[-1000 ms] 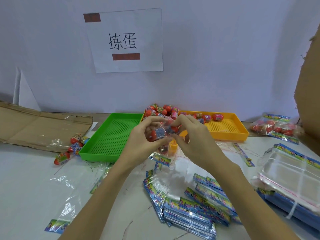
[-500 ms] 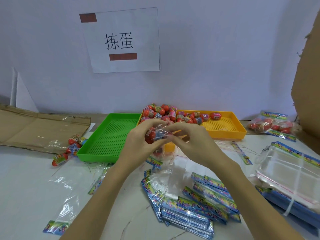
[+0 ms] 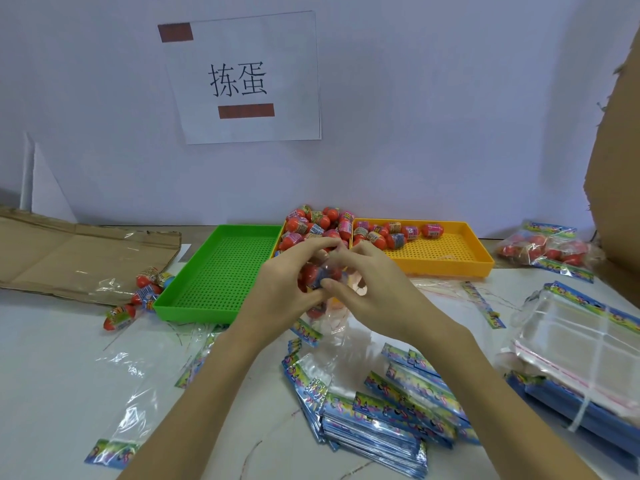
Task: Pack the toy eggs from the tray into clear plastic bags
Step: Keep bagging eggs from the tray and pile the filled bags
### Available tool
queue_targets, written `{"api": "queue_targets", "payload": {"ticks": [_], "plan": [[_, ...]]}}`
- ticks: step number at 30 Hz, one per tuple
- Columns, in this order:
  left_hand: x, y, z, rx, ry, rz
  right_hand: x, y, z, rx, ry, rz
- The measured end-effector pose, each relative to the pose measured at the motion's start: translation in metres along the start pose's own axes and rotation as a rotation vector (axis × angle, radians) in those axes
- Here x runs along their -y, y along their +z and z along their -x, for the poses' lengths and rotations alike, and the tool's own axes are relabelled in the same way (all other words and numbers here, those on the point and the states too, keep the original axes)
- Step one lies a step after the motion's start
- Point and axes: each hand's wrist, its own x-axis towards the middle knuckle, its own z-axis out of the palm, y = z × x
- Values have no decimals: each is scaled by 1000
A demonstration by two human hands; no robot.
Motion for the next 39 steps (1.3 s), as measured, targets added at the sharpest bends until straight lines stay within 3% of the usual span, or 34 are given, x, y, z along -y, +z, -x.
{"api": "queue_targets", "payload": {"ticks": [4, 8, 12, 17, 20, 25, 34, 39], "plan": [[0, 2, 2, -29, -2, -64, 4, 3, 0, -16, 68, -135], [-5, 3, 2, -5, -32, -80, 9, 15, -1, -124, 101, -106], [-9, 0, -1, 45, -185, -76, 4, 14, -1, -280, 111, -74], [3, -1, -1, 37, -244, 85, 5, 13, 0, -356, 122, 37], [5, -2, -2, 69, -302, 180, 9, 10, 1, -372, 62, -24], [-1, -9, -6, 67, -408, 393, 12, 5, 3, -335, 15, -155], [-5, -20, -5, 68, -480, 449, 6, 4, -2, -250, 32, -284], [-6, -19, -4, 67, -573, 634, 3, -3, -3, -183, -8, -380]]}}
